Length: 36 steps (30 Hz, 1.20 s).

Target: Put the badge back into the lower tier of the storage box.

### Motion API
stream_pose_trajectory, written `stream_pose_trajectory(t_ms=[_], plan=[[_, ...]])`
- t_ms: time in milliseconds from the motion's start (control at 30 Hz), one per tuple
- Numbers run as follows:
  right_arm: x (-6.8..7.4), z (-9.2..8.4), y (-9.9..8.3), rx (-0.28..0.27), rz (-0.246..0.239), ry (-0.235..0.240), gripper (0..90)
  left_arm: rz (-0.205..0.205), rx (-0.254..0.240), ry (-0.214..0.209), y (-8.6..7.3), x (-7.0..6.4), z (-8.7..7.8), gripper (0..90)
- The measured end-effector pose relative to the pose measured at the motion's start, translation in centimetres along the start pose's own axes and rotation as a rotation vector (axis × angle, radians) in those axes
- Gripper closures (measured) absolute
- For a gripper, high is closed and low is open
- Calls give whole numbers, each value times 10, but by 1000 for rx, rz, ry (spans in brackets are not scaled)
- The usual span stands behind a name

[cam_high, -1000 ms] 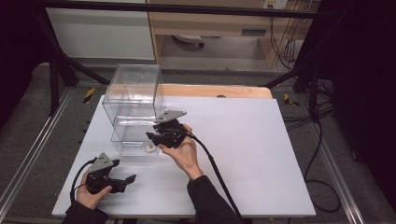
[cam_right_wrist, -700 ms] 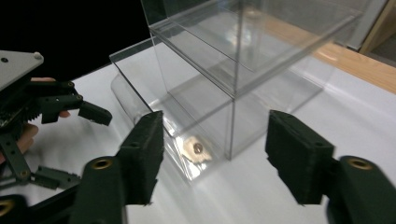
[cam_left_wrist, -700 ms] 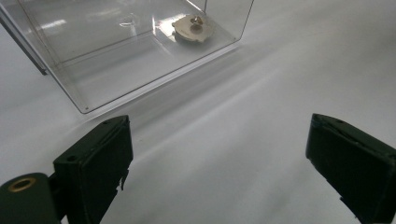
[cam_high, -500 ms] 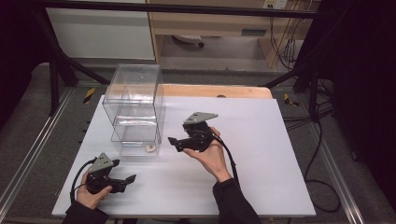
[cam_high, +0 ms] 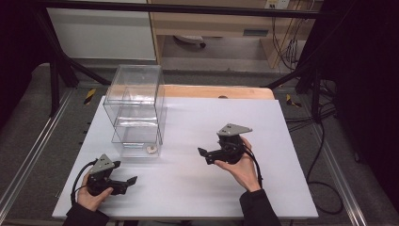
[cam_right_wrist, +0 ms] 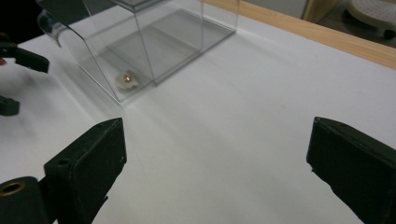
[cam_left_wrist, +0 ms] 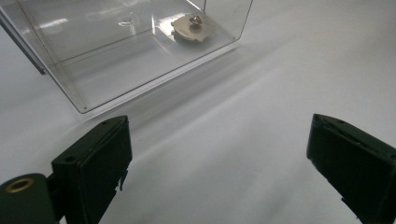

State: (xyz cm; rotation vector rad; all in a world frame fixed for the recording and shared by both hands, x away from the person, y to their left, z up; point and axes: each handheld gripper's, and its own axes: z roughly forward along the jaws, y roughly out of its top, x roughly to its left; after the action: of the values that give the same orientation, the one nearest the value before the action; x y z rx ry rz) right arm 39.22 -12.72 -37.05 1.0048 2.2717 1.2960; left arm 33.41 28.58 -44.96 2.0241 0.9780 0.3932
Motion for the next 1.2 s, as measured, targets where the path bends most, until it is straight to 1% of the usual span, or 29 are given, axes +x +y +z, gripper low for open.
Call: stream_pose_trajectory(t_ms=[67, 267, 433, 567, 667, 700, 767, 867, 1000, 1033, 1100, 1200], plan=[[-5, -6, -9, 8, 5, -14, 42, 1, 2, -1, 0, 0, 0, 60], [-20, -19, -38, 34, 39, -32, 11, -1, 2, 0, 0, 0, 1, 58], [-32, -32, -62, 39, 59, -22, 4, 1, 5, 1, 0, -1, 1, 56], [-42, -41, -82, 64, 76, -34, 4, 1, 6, 2, 0, 0, 1, 55], [-49, -48, -94, 75, 80, -46, 3, 3, 9, 2, 0, 0, 1, 54], [-50, -50, -97, 78, 89, -49, 3, 3, 11, 1, 0, 0, 1, 54], [-55, -54, -106, 82, 86, -56, 3, 4, 11, 3, 0, -1, 1, 53], [-59, -61, -117, 107, 89, -70, 4, 4, 13, 4, 0, -1, 2, 52], [-66, -69, -128, 109, 100, -88, 4, 5, 14, 2, 0, -1, 2, 52], [-67, -71, -131, 108, 96, -89, 4, 3, 14, 1, 0, -2, 2, 52], [-68, -74, -135, 110, 108, -95, 4, 4, 14, 3, 0, -2, 2, 52], [-70, -79, -143, 132, 111, -105, 4, 8, 17, 3, 0, -2, 3, 52]])
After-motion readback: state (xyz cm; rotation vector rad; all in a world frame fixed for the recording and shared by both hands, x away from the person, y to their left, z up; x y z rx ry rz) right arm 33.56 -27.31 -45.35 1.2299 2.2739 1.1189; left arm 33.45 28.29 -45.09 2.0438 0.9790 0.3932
